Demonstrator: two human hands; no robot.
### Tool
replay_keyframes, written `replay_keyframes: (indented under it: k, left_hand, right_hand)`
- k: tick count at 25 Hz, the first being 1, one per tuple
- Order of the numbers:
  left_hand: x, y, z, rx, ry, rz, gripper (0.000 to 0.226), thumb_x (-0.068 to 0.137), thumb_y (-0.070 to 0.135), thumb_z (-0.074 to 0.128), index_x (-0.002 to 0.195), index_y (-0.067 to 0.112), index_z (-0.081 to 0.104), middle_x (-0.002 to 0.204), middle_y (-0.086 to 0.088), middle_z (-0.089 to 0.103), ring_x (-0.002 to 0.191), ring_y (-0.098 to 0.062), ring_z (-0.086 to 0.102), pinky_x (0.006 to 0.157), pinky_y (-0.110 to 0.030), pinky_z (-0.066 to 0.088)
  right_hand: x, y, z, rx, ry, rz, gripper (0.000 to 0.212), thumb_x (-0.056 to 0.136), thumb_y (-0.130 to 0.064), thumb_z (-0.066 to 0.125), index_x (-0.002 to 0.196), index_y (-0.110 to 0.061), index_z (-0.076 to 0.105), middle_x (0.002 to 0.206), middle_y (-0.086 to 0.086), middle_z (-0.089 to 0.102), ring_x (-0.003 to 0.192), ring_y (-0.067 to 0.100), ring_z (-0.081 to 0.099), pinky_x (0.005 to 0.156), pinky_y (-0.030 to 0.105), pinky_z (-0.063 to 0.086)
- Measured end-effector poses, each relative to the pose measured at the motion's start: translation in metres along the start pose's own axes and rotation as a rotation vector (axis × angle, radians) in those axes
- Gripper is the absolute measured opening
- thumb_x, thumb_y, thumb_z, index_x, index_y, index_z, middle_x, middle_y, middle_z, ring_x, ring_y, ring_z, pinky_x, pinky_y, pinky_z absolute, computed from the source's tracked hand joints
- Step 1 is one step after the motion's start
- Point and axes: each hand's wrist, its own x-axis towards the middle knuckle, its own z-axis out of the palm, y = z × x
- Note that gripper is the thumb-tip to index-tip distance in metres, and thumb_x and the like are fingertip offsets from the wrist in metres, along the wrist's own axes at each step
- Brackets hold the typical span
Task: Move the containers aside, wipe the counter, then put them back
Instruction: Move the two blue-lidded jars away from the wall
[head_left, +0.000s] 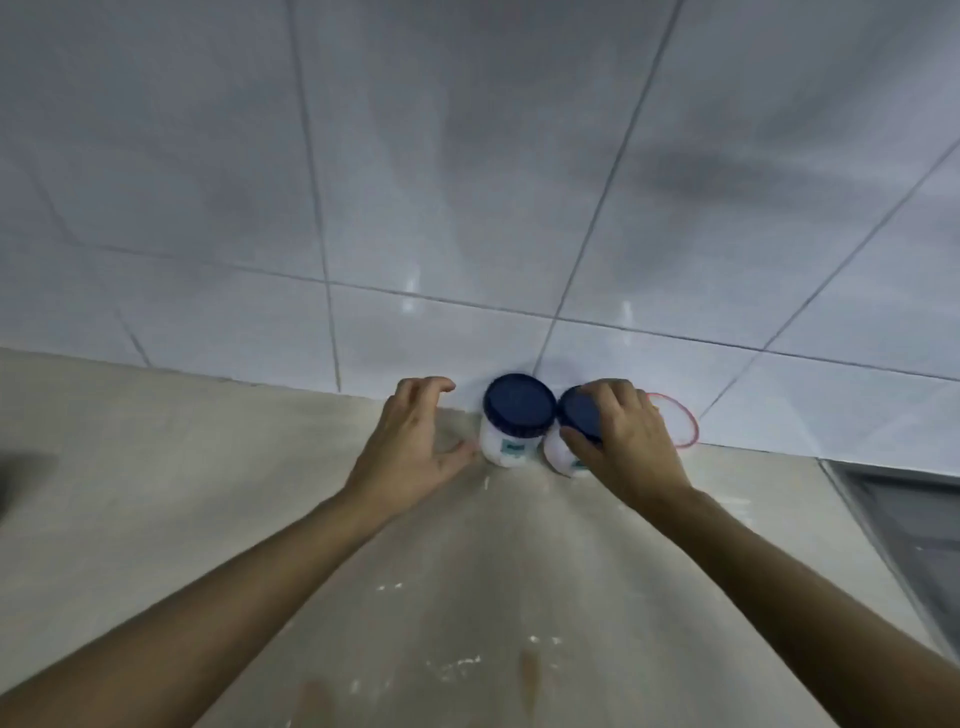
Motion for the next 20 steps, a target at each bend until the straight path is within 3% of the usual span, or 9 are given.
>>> replay_keyframes:
  k: [3, 7, 8, 10, 12, 15, 20]
  left_hand:
    - [0.047, 0.037, 0.054, -0.112, -0.128, -0.162, 0.082, 0.069, 0.034, 0.079, 0.137, 0.020, 0.034, 0.138, -0.010, 0.034, 0.125, -0.026, 0.042, 0.101, -0.030, 0.037]
    - [0.072, 0.046, 0.091, 0.000, -0.071, -0.196, 0.074, 0.067, 0.032, 0.080, 0.131, 0.021, 0.043, 0.135, -0.013, 0.035, 0.121, -0.036, 0.045, 0.103, -0.039, 0.042]
    - [0.073, 0.045, 0.093, 0.012, -0.060, -0.189, 0.072, 0.068, 0.032, 0.080, 0.130, 0.021, 0.046, 0.133, -0.013, 0.035, 0.119, -0.036, 0.046, 0.103, -0.039, 0.043]
    - [0.066, 0.039, 0.088, 0.010, -0.048, -0.179, 0.070, 0.067, 0.032, 0.080, 0.129, 0.023, 0.049, 0.130, -0.012, 0.038, 0.115, -0.033, 0.050, 0.102, -0.037, 0.045]
    - [0.050, 0.031, 0.072, -0.001, -0.030, -0.175, 0.070, 0.067, 0.033, 0.081, 0.129, 0.025, 0.050, 0.128, -0.008, 0.039, 0.113, -0.027, 0.052, 0.097, -0.030, 0.045]
    - [0.006, 0.010, 0.025, -0.016, 0.037, -0.190, 0.069, 0.067, 0.036, 0.080, 0.129, 0.031, 0.050, 0.127, 0.000, 0.039, 0.113, -0.018, 0.050, 0.091, -0.021, 0.037]
    - [-0.105, -0.055, -0.089, 0.108, 0.190, -0.262, 0.073, 0.063, 0.051, 0.072, 0.130, 0.035, 0.049, 0.131, 0.010, 0.037, 0.112, -0.008, 0.047, 0.091, -0.016, 0.039]
  right_hand:
    - [0.014, 0.046, -0.001, -0.109, -0.167, 0.125, 0.068, 0.076, -0.057, 0.064, 0.125, -0.013, 0.048, 0.122, 0.010, 0.061, 0.109, 0.031, 0.056, 0.091, 0.040, 0.044]
    - [0.033, 0.057, 0.013, -0.154, -0.170, -0.002, 0.078, 0.064, -0.069, 0.063, 0.118, -0.014, 0.050, 0.112, 0.008, 0.066, 0.106, 0.031, 0.058, 0.108, 0.047, 0.030]
    - [0.036, 0.057, 0.015, -0.160, -0.148, -0.018, 0.078, 0.062, -0.067, 0.065, 0.117, -0.013, 0.051, 0.111, 0.008, 0.066, 0.105, 0.030, 0.058, 0.108, 0.045, 0.030]
    - [0.035, 0.054, 0.016, -0.113, -0.122, -0.018, 0.076, 0.061, -0.061, 0.070, 0.116, -0.012, 0.054, 0.109, 0.008, 0.065, 0.098, 0.029, 0.059, 0.091, 0.037, 0.042]
    - [0.028, 0.043, 0.017, -0.048, -0.105, -0.067, 0.075, 0.060, -0.056, 0.074, 0.117, -0.011, 0.056, 0.108, 0.009, 0.065, 0.095, 0.029, 0.059, 0.081, 0.036, 0.048]
    - [0.016, 0.002, 0.019, 0.073, -0.118, -0.176, 0.078, 0.056, -0.053, 0.077, 0.120, -0.013, 0.057, 0.112, 0.006, 0.064, 0.099, 0.027, 0.059, 0.083, 0.035, 0.049]
    - [0.001, -0.133, 0.038, 0.250, -0.255, -0.302, 0.085, 0.052, -0.063, 0.073, 0.125, -0.025, 0.050, 0.119, -0.009, 0.055, 0.105, 0.013, 0.052, 0.082, 0.028, 0.051]
